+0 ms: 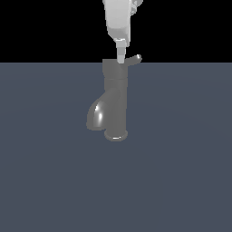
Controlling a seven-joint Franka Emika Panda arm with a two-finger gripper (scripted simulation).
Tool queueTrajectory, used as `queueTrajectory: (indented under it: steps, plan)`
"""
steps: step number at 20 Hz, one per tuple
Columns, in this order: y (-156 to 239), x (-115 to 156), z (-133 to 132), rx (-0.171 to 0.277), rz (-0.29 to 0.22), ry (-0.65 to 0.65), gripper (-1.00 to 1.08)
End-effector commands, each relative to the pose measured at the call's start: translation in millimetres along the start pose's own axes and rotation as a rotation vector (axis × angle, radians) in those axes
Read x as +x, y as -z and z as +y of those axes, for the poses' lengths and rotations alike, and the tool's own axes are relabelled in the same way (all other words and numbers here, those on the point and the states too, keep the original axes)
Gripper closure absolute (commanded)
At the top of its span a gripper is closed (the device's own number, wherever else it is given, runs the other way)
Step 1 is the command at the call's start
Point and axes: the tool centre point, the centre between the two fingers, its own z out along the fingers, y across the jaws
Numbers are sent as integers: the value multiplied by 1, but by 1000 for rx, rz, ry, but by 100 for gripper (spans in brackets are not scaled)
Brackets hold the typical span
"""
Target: Turn on the faucet by rotating a designated handle.
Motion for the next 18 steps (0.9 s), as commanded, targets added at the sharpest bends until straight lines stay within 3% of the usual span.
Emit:
queueTrajectory:
  steps: [1,18]
  plan:
    - [0,15,-18,18,-1,-22,108]
    - [2,61,-67,24,1,-76,108]
